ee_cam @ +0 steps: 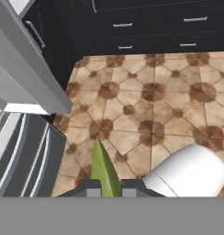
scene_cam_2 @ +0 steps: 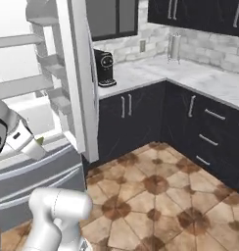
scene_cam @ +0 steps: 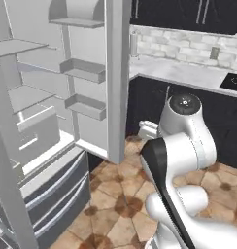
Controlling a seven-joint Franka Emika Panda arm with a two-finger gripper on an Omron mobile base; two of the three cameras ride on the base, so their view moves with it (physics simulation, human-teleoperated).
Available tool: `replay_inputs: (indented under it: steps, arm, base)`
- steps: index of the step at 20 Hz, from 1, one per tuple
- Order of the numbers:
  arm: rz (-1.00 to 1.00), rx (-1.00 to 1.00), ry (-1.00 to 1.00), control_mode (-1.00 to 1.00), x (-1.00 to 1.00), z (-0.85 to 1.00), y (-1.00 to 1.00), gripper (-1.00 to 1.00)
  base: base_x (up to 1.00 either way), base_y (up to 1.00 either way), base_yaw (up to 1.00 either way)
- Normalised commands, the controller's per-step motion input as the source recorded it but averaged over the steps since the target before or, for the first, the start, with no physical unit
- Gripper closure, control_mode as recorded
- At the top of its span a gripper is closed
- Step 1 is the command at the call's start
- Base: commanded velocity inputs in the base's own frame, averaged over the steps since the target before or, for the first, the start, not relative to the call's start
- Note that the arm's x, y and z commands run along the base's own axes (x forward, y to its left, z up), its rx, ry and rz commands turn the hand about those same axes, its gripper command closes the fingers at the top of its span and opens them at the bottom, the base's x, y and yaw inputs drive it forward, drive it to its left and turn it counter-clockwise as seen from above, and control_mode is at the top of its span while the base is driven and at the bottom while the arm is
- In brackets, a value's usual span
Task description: Take the lemon wedge from the fridge and place it on the plate with fish on the dining counter.
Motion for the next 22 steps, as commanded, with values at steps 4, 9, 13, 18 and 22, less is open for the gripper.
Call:
replay_inputs:
  steps: [4,9,13,18,22]
  arm:
    - [0.00,0.00,0.00,1.00,0.00,0.00,0.00,1.00]
    - [0.00,0.00,0.00,1.00,0.00,0.00,0.00,1.00]
    - [0.00,0.00,0.00,1.00,0.00,0.00,0.00,1.00]
    - [0.00,0.00,0.00,1.00,0.00,0.00,0.00,1.00]
    - [0.00,0.00,0.00,1.00,0.00,0.00,0.00,1.00]
  base:
    - [-0.27,0.01,-1.00]
    - [-0.26,-0.01,-0.98]
    - [-0.31,-0.04,-0.90]
    - [-0.19,-0.06,-0.93]
    - [-0.17,-0.13,-0.91]
